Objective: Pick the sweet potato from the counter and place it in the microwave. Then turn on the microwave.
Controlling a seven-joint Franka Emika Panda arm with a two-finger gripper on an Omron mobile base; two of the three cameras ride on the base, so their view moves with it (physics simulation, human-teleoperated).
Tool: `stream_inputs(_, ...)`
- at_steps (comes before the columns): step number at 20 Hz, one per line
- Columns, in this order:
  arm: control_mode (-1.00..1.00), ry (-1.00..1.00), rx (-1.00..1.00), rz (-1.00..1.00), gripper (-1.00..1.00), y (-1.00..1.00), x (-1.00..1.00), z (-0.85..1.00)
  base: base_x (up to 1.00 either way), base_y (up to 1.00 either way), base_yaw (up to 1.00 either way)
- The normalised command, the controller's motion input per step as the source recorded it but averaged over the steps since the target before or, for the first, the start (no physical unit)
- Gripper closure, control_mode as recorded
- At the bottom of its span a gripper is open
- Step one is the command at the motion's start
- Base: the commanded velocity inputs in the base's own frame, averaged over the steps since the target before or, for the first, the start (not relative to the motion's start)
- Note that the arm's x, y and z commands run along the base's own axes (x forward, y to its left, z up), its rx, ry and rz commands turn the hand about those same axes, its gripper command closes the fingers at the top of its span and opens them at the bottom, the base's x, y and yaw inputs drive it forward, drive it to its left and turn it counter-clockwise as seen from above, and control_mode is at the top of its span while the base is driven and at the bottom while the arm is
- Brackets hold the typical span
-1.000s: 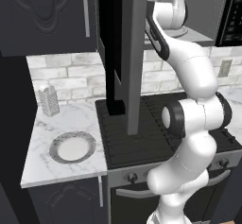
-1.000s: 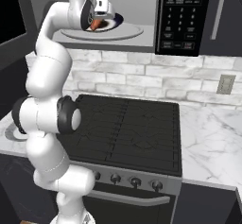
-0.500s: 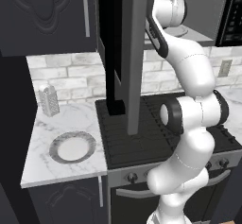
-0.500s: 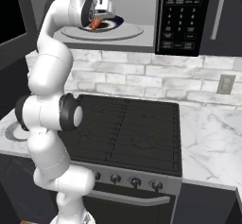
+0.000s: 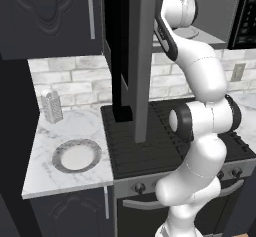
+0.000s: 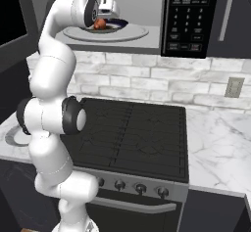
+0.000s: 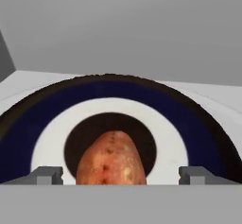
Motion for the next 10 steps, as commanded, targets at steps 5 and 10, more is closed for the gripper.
stream_inputs(5, -1.00, 0.00, 0.00, 0.00, -1.00, -0.03, -0.10, 0.00, 0.00, 0.00, 0.00)
stream_inputs(10, -1.00, -0.08, 0.00, 0.00, -1.00, -0.05, -0.37, 0.00, 0.00, 0.00, 0.00)
